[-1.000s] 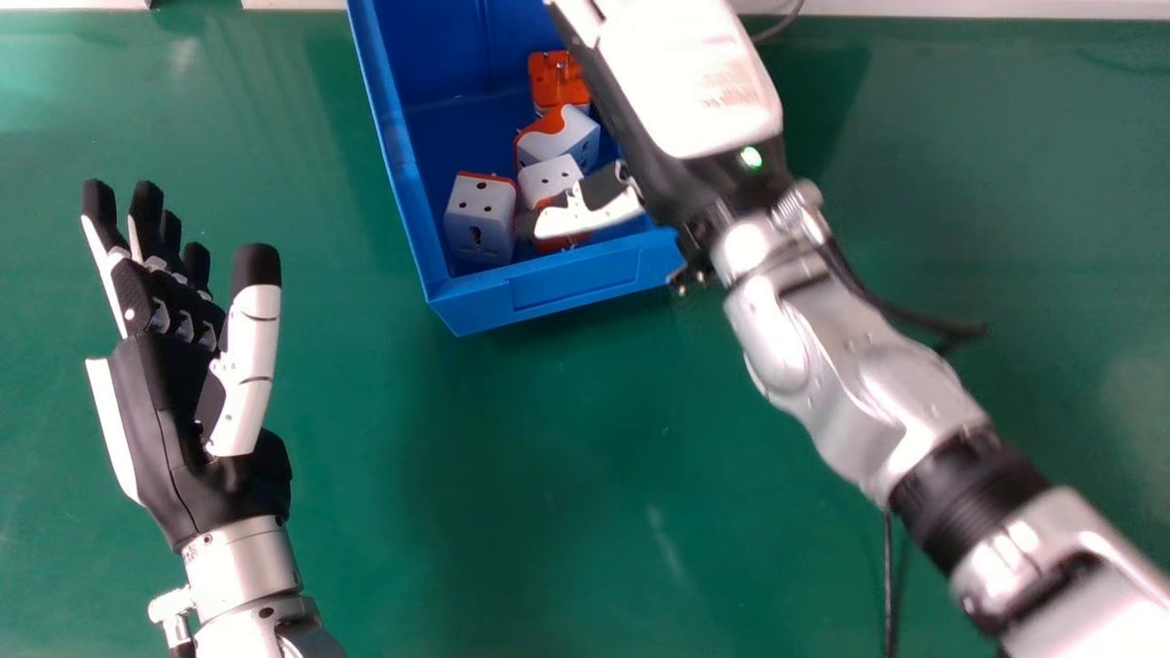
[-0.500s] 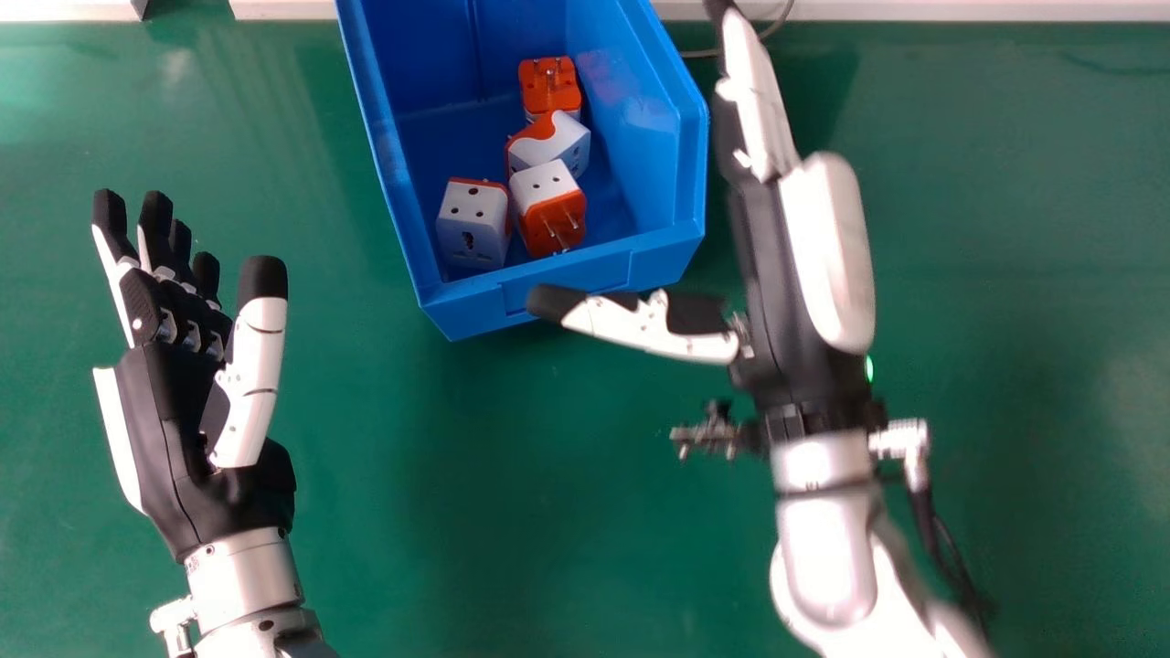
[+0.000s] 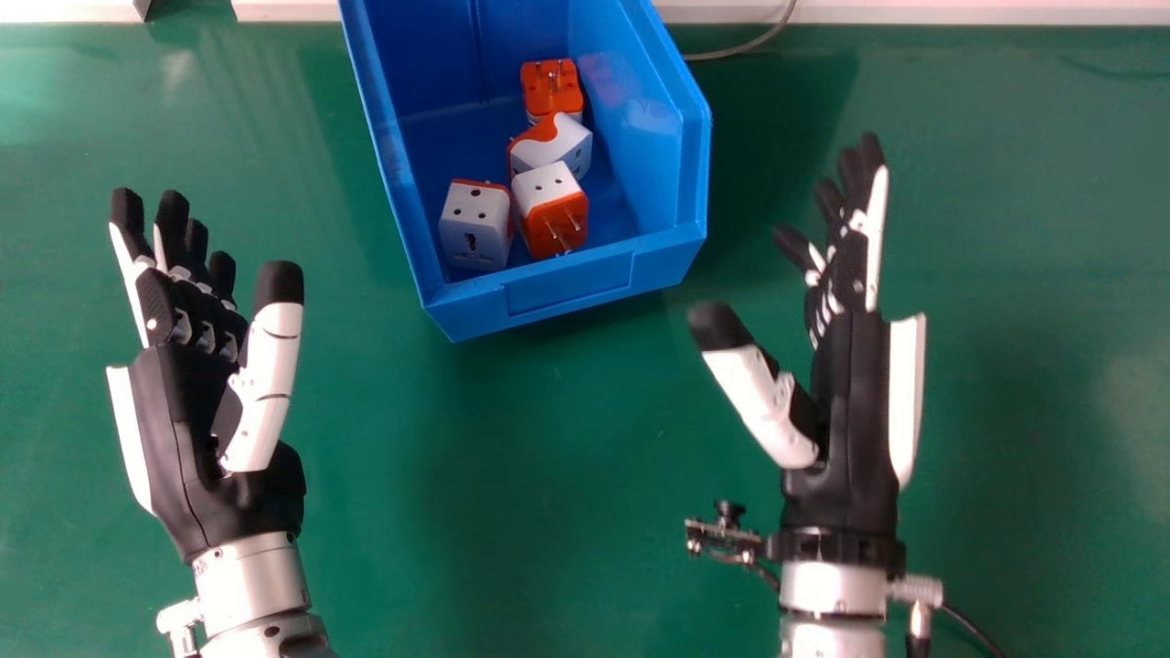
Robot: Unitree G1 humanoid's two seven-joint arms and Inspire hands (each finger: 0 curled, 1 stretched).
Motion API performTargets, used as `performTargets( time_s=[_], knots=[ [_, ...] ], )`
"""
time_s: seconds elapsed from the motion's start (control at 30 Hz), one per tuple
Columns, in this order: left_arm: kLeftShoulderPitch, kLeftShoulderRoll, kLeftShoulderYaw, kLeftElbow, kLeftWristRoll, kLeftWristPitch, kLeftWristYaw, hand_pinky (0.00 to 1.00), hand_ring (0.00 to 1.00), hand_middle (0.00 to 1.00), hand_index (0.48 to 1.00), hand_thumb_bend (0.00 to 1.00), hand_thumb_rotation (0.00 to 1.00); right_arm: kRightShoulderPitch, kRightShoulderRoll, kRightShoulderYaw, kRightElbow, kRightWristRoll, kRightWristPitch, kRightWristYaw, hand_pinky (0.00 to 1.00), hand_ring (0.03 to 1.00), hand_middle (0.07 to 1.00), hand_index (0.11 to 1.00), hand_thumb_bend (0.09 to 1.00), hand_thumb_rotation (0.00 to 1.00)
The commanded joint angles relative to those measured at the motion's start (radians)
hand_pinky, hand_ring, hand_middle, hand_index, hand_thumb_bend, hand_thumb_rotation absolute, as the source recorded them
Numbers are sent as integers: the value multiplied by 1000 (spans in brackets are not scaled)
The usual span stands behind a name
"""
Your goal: Pick all objects and put in blue box
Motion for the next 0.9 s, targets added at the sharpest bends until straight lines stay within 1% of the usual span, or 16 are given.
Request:
performTargets(
  time_s=[0.0,0.03,0.07,0.1,0.13,0.17,0.2,0.33,0.43,0.5,0.6,0.63,0.73,0.87],
  knots=[
    [11,-38,-19,-25,-2,2,-14,1000,1000,987,1000,692,428,-6,54,-11,-1,-18,-44,-25,853,972,995,998,758,849],
    [12,-40,-23,-26,0,3,-15,1000,1000,987,1000,692,428,-7,56,-14,2,-20,-49,-27,853,972,995,998,758,849],
    [12,-42,-28,-26,1,3,-18,1000,1000,987,1000,688,423,-8,56,-16,5,-23,-53,-30,868,978,996,998,749,879],
    [12,-42,-32,-26,0,3,-23,1000,1000,987,1000,688,423,-9,55,-18,6,-27,-55,-32,868,978,996,998,749,879],
    [13,-42,-36,-24,3,2,-27,1000,1000,987,1000,688,423,-11,56,-20,6,-31,-52,-35,868,978,996,998,749,879],
    [14,-41,-39,-23,1,1,-33,1000,1000,987,1000,688,423,-12,56,-22,7,-36,-50,-38,868,978,996,998,749,879],
    [15,-41,-42,-22,2,1,-36,1000,1000,987,1000,687,423,-13,57,-24,7,-43,-47,-41,886,982,997,999,735,903],
    [18,-41,-48,-20,12,-2,-33,1000,1000,987,1000,687,423,-11,59,-28,7,-53,-35,-41,886,982,997,999,735,903],
    [22,-41,-52,-23,19,-3,-31,1000,1000,992,1000,677,428,-9,62,-25,-1,-48,-23,-35,908,989,998,999,705,938],
    [26,-40,-56,-27,22,0,-32,1000,1000,992,1000,674,431,-13,60,-25,0,-48,-25,-33,915,991,999,1000,698,951],
    [32,-39,-61,-31,32,3,-27,1000,1000,994,1000,669,435,-17,57,-23,2,-47,-22,-27,920,993,999,1000,692,961],
    [33,-39,-62,-31,32,4,-27,1000,1000,994,1000,669,435,-15,56,-22,-2,-46,-17,-22,920,993,999,1000,692,961],
    [32,-39,-62,-29,22,3,-32,1000,1000,995,1000,663,440,-12,54,-23,-8,-45,-9,-13,928,995,999,1000,684,969],
    [32,-37,-61,-30,22,2,-31,1000,1000,997,1000,657,444,-13,55,-27,-10,-46,-5,-11,938,997,1000,1000,667,980]
  ],
)
